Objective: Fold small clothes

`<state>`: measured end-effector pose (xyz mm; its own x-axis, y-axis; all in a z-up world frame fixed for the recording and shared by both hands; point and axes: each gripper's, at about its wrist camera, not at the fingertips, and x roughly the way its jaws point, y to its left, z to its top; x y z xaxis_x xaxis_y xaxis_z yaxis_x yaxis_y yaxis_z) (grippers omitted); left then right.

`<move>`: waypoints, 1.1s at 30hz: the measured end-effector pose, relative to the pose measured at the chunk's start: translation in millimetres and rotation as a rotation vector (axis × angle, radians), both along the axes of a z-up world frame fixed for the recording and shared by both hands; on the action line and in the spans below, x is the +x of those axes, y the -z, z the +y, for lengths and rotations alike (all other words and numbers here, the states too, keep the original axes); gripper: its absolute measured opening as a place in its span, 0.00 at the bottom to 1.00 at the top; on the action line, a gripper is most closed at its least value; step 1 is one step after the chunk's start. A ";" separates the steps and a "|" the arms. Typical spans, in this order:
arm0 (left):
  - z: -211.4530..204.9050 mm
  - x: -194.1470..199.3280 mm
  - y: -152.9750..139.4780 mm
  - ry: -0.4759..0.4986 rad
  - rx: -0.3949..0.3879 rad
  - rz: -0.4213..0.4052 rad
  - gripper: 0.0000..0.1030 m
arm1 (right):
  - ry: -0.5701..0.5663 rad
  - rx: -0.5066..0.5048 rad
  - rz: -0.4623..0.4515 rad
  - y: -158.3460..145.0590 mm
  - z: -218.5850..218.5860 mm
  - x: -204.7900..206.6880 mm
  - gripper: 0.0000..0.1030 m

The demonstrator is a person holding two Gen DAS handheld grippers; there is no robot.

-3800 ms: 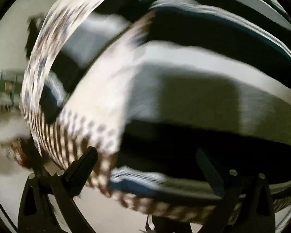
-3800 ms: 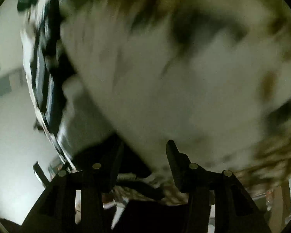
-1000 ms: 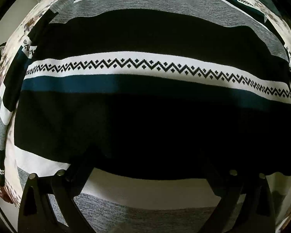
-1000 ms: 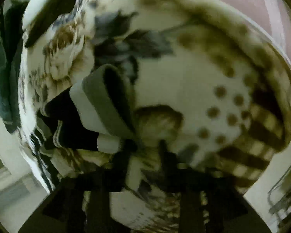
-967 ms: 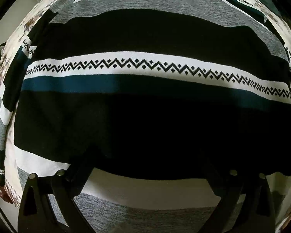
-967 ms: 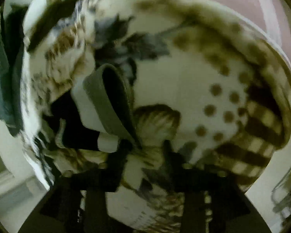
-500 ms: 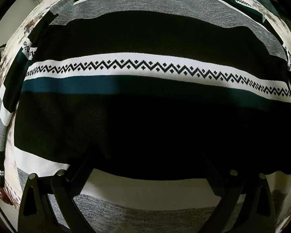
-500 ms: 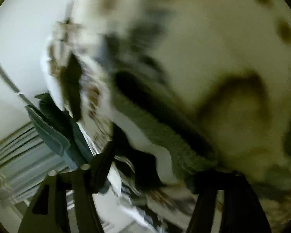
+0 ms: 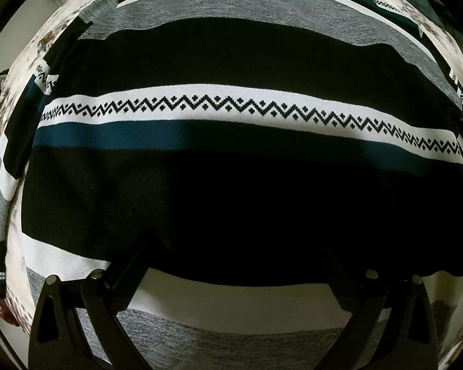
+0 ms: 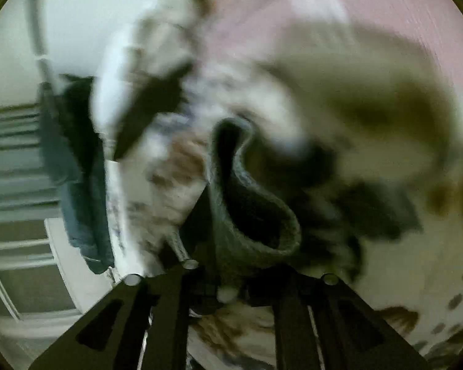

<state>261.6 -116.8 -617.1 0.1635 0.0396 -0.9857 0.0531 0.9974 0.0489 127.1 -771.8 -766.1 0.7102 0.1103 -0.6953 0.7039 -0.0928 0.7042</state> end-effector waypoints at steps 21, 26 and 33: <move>-0.4 -0.9 -3.3 -0.065 -0.006 -0.004 1.00 | 0.026 -0.233 -0.066 -67.3 -49.3 61.3 0.06; 18.1 -1.6 -15.5 -0.106 -0.114 -0.011 1.00 | -0.063 -0.293 -0.152 -124.2 -11.4 107.5 0.06; 92.6 -4.5 -48.6 -0.188 -0.131 -0.057 1.00 | -0.463 -0.510 -0.137 -209.8 159.6 234.4 0.06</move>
<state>257.1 -24.2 -568.5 0.2211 -0.0534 -0.9738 -0.1330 0.9875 -0.0844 361.5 -612.2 -556.3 0.7538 0.1065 -0.6484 0.4930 0.5606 0.6653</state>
